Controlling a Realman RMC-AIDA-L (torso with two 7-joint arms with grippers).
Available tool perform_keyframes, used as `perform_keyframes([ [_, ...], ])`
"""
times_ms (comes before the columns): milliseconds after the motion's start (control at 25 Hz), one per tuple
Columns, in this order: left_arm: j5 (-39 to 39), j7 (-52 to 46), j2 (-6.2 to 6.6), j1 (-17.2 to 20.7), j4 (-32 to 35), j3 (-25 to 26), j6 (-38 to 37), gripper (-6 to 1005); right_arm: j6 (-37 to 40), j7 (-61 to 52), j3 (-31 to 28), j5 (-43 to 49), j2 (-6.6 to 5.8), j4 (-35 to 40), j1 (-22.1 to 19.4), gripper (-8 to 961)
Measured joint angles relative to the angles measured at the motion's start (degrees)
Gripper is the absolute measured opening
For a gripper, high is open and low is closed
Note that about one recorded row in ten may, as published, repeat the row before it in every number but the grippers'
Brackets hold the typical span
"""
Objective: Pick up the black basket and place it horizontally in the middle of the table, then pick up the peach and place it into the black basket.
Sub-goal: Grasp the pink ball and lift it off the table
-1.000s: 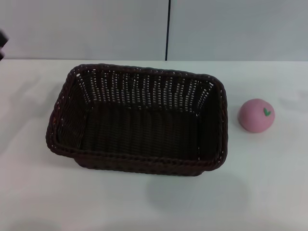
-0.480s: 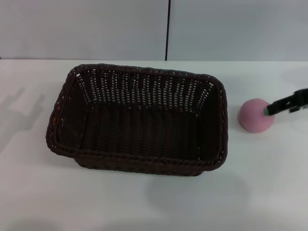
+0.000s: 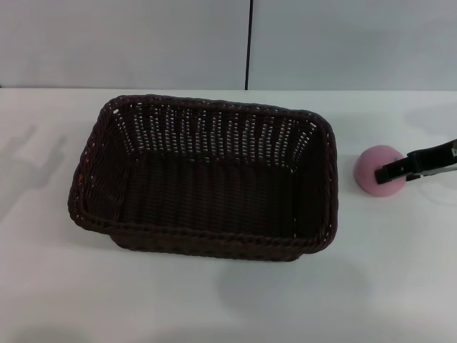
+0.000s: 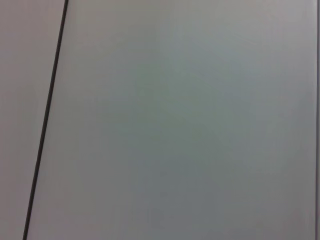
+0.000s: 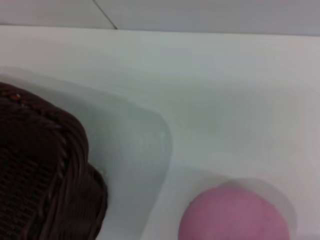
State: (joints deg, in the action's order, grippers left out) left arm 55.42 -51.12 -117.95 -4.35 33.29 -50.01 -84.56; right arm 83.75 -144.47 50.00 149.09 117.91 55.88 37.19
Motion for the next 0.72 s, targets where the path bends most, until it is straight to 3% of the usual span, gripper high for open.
perform_keyframes([
  [200,0.00,0.03,0.00,-0.33,-0.04,0.10,0.00,610,-2.17,0.00,0.04,-0.02,0.06,-0.75,-0.04,721],
  [360,-0.02,0.04,0.00,-0.41,-0.15,0.31,0.01,610,-3.14,0.30,0.06,-0.04,0.09,-1.02,-0.07,497],
  [560,-0.05,0.06,0.00,-0.44,-0.27,0.65,-0.09,611,-3.99,0.55,-0.42,-0.58,0.43,1.21,-0.88,297],
  [720,-0.11,0.06,0.00,-0.37,-0.33,1.07,-0.22,612,-3.09,0.36,-0.42,-2.16,0.86,7.70,-2.84,260],
])
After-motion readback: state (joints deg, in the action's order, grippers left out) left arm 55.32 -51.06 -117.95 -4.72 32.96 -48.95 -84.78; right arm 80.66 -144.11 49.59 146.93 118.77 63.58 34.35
